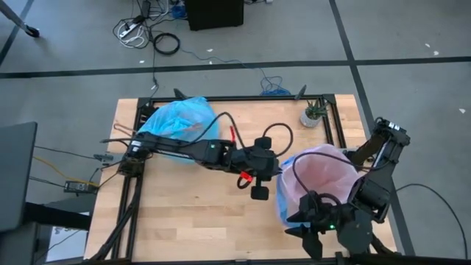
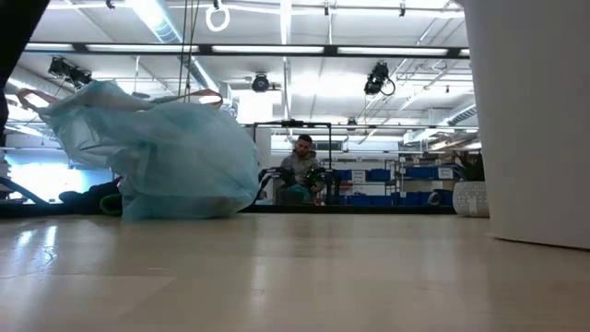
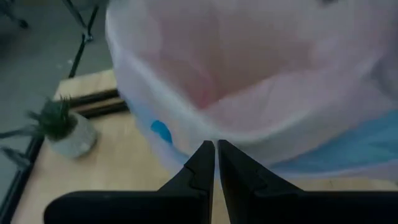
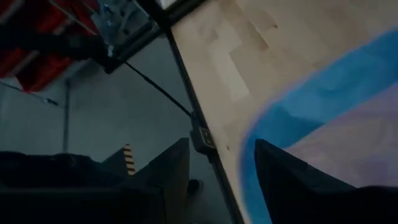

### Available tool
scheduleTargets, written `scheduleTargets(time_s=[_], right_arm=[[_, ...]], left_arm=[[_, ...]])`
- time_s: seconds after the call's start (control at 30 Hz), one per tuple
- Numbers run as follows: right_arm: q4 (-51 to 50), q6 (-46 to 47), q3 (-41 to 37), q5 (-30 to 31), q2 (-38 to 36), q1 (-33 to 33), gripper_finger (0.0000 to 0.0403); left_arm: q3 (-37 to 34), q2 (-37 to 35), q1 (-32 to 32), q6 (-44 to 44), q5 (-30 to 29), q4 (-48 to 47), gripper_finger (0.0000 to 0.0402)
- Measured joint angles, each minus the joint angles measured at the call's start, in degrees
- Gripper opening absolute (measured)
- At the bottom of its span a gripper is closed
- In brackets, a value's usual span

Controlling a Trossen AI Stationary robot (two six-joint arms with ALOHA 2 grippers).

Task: Place trash/remove bag and relplace
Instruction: Put the new trash bag into the trash bin

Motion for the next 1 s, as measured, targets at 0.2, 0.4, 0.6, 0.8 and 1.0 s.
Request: scheduleTargets(time_s=[0.2, 0.4, 0.6, 0.8, 1.0], right_arm=[[6.9, -4.9, 0.0, 3.1, -2.2, 0.0, 0.0151], [12.4, -13.9, 0.0, 13.6, -5.9, 3.3, 0.0098], [1.7, -9.9, 0.0, 18.8, -8.6, 10.2, 0.0012], [-15.9, 13.0, 0.0, 14.8, -7.3, 15.4, 0.0001], [-29.0, 31.5, 0.0, 9.2, -4.6, 18.8, 0.0]], left_arm=[[-3.2, 2.4, 0.9, -1.2, 0.9, 1.4, 0.0033], [-4.4, 2.4, 1.7, -1.5, 1.1, 2.4, 0.0033], [-4.4, 2.5, 3.0, -2.6, 1.0, 2.7, 0.0033], [-4.8, 4.6, 3.4, -3.4, 1.0, 3.1, 0.0033], [-8.4, 4.5, 3.3, -5.1, 1.2, 6.9, 0.0033]])
